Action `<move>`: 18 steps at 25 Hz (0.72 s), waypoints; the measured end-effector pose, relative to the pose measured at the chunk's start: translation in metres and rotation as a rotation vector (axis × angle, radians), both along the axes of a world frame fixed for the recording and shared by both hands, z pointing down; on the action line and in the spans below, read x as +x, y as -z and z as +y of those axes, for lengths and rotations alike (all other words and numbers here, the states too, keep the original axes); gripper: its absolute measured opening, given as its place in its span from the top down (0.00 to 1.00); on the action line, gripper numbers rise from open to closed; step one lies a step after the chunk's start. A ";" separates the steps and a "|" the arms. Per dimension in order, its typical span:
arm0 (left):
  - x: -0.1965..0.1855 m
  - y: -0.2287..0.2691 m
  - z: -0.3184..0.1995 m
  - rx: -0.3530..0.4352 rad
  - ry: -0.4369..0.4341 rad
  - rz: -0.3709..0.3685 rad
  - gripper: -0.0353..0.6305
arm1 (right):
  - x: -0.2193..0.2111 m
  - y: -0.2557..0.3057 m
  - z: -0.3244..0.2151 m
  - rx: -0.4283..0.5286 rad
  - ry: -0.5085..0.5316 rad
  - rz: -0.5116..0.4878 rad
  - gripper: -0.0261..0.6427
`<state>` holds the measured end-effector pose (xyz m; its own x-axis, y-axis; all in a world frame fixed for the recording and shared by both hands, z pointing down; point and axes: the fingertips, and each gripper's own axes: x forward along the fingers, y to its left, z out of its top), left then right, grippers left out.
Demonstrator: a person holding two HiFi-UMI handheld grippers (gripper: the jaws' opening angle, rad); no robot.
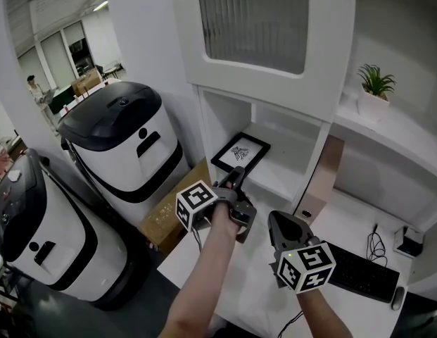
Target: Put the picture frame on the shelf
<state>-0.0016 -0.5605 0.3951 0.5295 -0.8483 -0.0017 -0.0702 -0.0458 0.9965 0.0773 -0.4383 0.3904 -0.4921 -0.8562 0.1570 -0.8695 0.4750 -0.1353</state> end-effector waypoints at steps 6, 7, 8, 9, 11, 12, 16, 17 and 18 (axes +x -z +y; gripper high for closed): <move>-0.004 0.002 0.008 0.004 0.005 -0.007 0.76 | 0.001 0.002 0.004 0.006 -0.001 0.000 0.96; -0.006 0.002 0.010 0.003 0.008 -0.012 0.76 | 0.001 0.002 0.005 0.006 -0.002 0.000 0.96; -0.007 0.002 0.011 0.003 0.012 -0.017 0.76 | 0.001 0.003 0.005 0.005 -0.002 0.001 0.96; -0.009 0.002 0.012 0.002 0.015 -0.020 0.76 | 0.001 0.003 0.006 0.006 -0.002 0.001 0.96; -0.012 0.002 0.015 0.003 0.018 -0.023 0.76 | 0.000 0.004 0.008 0.007 -0.002 0.002 0.96; -0.013 0.002 0.016 0.005 0.018 -0.025 0.76 | -0.001 0.004 0.008 0.009 -0.002 0.002 0.96; -0.017 0.003 0.023 0.027 0.016 -0.075 0.76 | -0.004 0.007 0.013 0.015 0.001 0.004 0.96; -0.017 0.004 0.025 0.036 0.014 -0.096 0.76 | -0.005 0.007 0.014 0.016 0.001 0.004 0.96; -0.018 0.004 0.027 0.045 0.013 -0.118 0.76 | -0.005 0.007 0.015 0.017 0.001 0.004 0.96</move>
<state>-0.0197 -0.5337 0.3910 0.5172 -0.8556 0.0216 -0.1875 -0.0887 0.9783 0.0722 -0.4234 0.3831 -0.4925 -0.8582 0.1448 -0.8695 0.4782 -0.1236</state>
